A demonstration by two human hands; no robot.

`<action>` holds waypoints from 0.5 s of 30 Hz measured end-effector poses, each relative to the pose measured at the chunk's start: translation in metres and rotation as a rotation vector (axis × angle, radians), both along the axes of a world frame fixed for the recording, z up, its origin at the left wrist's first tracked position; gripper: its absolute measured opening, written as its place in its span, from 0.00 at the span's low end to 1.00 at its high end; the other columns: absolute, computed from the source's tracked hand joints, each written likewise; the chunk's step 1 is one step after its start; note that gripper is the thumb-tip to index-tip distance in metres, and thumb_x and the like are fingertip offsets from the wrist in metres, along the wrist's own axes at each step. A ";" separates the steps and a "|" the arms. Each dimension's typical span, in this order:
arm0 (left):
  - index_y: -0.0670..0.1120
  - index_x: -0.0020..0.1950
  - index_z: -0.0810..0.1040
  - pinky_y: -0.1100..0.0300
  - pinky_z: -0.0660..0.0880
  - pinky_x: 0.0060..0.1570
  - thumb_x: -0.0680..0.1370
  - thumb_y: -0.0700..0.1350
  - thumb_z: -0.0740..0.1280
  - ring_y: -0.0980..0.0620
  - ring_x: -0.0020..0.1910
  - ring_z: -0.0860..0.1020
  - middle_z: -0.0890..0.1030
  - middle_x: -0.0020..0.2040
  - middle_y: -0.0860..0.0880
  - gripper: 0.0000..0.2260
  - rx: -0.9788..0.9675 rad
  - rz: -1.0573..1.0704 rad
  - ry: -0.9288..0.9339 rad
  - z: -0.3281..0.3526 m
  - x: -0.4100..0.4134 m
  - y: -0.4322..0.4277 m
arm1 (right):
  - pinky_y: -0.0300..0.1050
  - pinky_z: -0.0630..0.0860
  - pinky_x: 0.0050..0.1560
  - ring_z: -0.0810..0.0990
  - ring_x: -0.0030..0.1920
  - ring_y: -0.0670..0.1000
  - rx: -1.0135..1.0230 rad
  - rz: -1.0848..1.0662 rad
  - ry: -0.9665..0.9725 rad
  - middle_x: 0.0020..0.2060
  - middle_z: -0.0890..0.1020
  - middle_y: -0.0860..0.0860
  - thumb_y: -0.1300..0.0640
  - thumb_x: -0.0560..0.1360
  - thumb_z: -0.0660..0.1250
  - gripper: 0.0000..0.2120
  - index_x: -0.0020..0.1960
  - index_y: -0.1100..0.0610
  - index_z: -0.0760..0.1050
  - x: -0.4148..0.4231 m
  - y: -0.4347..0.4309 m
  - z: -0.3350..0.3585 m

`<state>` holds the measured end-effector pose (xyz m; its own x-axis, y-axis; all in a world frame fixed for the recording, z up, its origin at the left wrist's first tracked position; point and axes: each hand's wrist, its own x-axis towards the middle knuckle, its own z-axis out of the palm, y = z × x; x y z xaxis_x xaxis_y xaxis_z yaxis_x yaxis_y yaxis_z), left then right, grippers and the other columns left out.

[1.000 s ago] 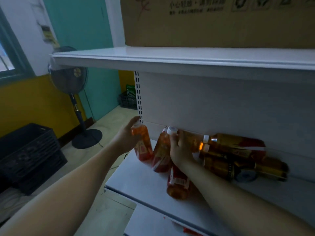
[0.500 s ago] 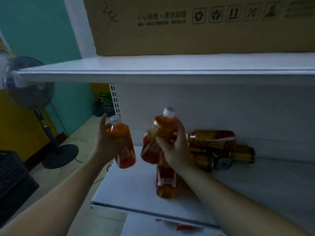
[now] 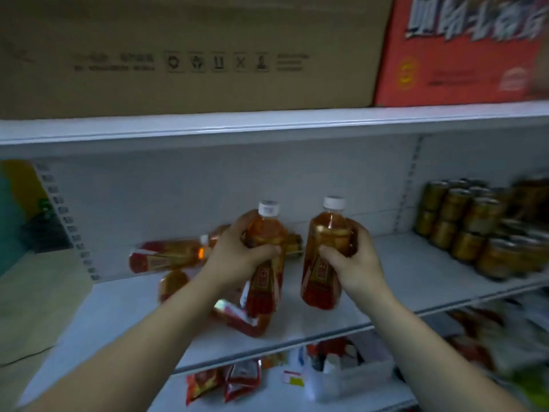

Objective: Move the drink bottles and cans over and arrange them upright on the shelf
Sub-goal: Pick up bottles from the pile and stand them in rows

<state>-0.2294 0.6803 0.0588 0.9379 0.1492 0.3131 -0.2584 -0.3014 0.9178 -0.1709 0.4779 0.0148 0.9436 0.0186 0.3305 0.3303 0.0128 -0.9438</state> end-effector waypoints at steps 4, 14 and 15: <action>0.67 0.47 0.77 0.75 0.73 0.35 0.68 0.40 0.75 0.65 0.40 0.80 0.82 0.41 0.63 0.21 -0.037 -0.145 0.016 -0.013 0.040 -0.122 | 0.31 0.74 0.41 0.79 0.49 0.38 -0.056 -0.169 -0.021 0.52 0.79 0.41 0.59 0.68 0.77 0.30 0.65 0.46 0.68 0.009 -0.131 0.001; 0.54 0.63 0.72 0.68 0.76 0.40 0.69 0.39 0.74 0.60 0.45 0.81 0.81 0.51 0.53 0.26 -0.141 -0.530 0.121 -0.028 0.103 -0.409 | 0.36 0.78 0.38 0.80 0.47 0.38 -0.048 -0.524 0.014 0.51 0.77 0.37 0.42 0.59 0.73 0.30 0.56 0.26 0.65 -0.014 -0.413 0.018; 0.54 0.64 0.72 0.67 0.76 0.39 0.69 0.40 0.75 0.59 0.45 0.81 0.81 0.51 0.53 0.26 -0.146 -0.558 0.129 -0.028 0.107 -0.425 | 0.39 0.78 0.39 0.81 0.47 0.40 -0.041 -0.547 0.024 0.52 0.78 0.38 0.42 0.59 0.73 0.30 0.56 0.26 0.66 -0.016 -0.429 0.018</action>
